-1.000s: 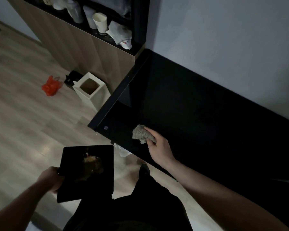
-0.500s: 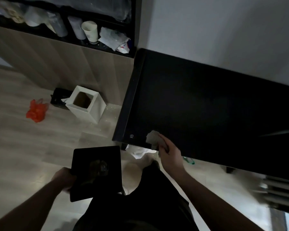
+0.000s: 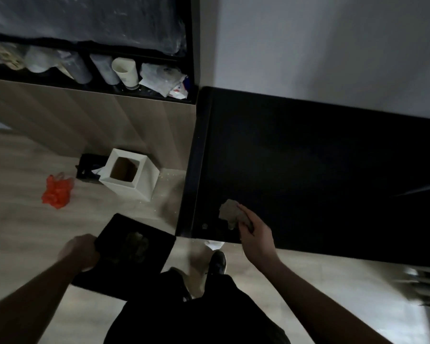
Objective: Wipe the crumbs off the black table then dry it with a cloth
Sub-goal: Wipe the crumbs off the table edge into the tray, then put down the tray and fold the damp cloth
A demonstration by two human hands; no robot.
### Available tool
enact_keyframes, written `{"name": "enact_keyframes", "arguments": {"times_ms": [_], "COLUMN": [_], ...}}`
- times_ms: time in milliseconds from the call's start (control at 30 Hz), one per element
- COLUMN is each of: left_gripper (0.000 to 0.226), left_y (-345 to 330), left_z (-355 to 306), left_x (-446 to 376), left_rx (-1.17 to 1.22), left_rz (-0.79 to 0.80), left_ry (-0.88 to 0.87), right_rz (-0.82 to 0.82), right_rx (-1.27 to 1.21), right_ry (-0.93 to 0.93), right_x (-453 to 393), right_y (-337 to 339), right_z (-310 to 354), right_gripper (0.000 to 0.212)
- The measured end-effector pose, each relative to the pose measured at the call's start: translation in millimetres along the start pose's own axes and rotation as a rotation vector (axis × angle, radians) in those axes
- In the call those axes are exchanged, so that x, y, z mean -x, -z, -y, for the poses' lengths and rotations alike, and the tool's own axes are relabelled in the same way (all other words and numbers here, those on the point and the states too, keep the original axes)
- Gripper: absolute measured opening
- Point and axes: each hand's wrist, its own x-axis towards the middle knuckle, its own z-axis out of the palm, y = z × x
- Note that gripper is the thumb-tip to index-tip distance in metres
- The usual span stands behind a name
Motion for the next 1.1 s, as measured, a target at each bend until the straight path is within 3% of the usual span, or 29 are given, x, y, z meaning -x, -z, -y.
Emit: {"name": "enact_keyframes", "arguments": {"times_ms": [300, 433, 633, 767, 1100], "left_gripper": [0.025, 0.023, 0.022, 0.028, 0.023], "left_y": [57.6, 58.8, 33.0, 7.4, -63.0], "left_z": [-12.3, -36.1, -90.2, -130.0, -196.0], "left_x": [-86.7, -136.0, -204.2, -252.6, -401.5], "left_rx": [0.06, 0.094, 0.164, 0.162, 0.151], "left_rz": [0.025, 0.09, 0.153, 0.173, 0.159], "left_ry": [-0.018, -0.073, -0.088, -0.115, -0.144], "right_rz": [-0.036, -0.138, -0.245, -0.307, -0.424], "right_rx": [0.021, 0.012, 0.023, 0.092, 0.338], "right_ry": [0.047, 0.06, 0.06, 0.161, 0.292], "right_x": [-58.1, -90.1, -163.8, -221.5, -315.6], "right_y": [-50.4, -77.1, -99.1, -99.1, -127.2], "right_z": [42.9, 58.3, 67.1, 69.3, 23.8], "right_gripper": [0.054, 0.054, 0.056, 0.054, 0.06]}}
